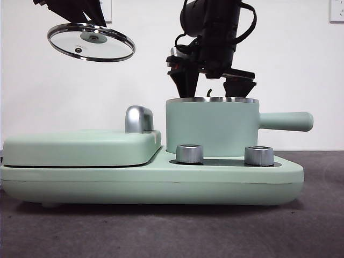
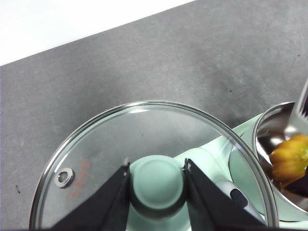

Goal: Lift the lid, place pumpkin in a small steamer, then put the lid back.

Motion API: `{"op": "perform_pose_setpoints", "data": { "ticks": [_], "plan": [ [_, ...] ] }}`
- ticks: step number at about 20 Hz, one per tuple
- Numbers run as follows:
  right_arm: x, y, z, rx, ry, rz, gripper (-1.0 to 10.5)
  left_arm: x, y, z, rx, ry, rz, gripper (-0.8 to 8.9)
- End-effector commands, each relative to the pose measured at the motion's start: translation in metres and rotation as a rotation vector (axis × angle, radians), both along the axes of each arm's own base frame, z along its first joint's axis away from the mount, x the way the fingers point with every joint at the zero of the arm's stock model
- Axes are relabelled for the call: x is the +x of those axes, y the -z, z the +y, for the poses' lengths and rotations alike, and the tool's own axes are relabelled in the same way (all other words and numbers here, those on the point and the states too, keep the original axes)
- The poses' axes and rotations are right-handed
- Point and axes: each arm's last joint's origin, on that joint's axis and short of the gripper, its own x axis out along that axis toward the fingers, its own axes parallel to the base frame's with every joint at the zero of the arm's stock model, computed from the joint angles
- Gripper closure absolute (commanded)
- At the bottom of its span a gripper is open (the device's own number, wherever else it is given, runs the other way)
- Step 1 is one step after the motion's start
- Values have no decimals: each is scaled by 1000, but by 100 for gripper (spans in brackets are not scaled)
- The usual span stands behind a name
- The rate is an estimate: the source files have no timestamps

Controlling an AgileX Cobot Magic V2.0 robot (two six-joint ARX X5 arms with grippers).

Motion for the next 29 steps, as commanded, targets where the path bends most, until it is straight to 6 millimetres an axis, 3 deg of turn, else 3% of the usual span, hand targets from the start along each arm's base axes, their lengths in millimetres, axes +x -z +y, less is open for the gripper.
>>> {"op": "perform_pose_setpoints", "data": {
  "ticks": [1,5,12,15,17,24,27,29],
  "plan": [
    [7,16,10,-22,-24,11,628,-3,-10,-1,-14,8,-47,795],
    [12,32,14,-54,-25,35,621,-3,-10,-1,-14,8,-46,795],
    [14,32,15,-46,-25,18,603,-3,-10,-1,-14,8,-45,795],
    [13,32,15,-49,-24,24,435,-3,-10,-1,-14,8,-45,795],
    [12,27,13,-48,-21,21,419,-3,-10,0,-14,8,-46,795],
    [-7,-43,0,10,-10,-71,397,-2,-10,-1,-15,9,-49,795],
    [-31,-83,-11,58,-20,-154,398,-2,-10,-1,-15,9,-48,795],
    [-60,-115,-28,95,-21,-219,398,-2,-10,-1,-16,8,-46,795]
  ]
}}
